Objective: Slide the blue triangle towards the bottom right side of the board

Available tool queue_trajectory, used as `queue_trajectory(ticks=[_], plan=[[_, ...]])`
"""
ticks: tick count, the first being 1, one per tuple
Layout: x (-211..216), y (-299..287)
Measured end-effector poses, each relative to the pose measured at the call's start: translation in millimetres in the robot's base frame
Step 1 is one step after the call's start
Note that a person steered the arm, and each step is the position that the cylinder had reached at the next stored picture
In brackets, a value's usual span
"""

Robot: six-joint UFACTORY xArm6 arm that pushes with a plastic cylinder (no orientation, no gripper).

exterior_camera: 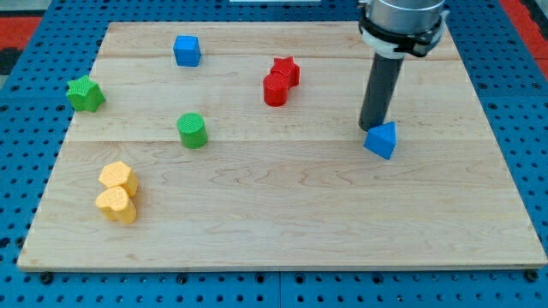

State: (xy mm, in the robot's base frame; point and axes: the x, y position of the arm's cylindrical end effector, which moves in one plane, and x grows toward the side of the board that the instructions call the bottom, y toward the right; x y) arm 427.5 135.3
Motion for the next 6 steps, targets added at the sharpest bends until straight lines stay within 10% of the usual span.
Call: queue_trajectory(ticks=[2, 6], plan=[[83, 26], [70, -7]])
